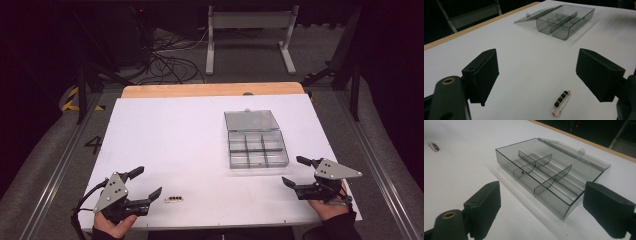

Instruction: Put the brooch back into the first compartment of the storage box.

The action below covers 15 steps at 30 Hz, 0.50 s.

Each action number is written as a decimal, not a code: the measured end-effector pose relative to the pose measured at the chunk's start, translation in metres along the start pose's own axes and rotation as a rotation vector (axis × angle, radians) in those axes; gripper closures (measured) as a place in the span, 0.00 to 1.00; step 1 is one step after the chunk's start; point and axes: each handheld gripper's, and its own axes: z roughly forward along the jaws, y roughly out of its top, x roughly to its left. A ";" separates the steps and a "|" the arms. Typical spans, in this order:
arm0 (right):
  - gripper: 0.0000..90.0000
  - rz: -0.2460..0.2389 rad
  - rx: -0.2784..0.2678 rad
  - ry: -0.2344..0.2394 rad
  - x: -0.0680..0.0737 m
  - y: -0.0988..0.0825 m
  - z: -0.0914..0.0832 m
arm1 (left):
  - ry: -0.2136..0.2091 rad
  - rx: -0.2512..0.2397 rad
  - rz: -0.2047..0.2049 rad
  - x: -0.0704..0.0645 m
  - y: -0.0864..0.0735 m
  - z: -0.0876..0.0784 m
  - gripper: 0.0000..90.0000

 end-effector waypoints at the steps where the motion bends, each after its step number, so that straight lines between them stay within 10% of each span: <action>1: 0.17 0.000 0.000 0.000 0.000 0.000 0.000 | -0.012 0.001 -0.013 0.001 0.001 0.000 0.22; 15: 0.17 -0.002 0.005 0.006 0.001 0.000 0.002 | -0.085 0.025 -0.028 0.003 0.015 0.021 0.22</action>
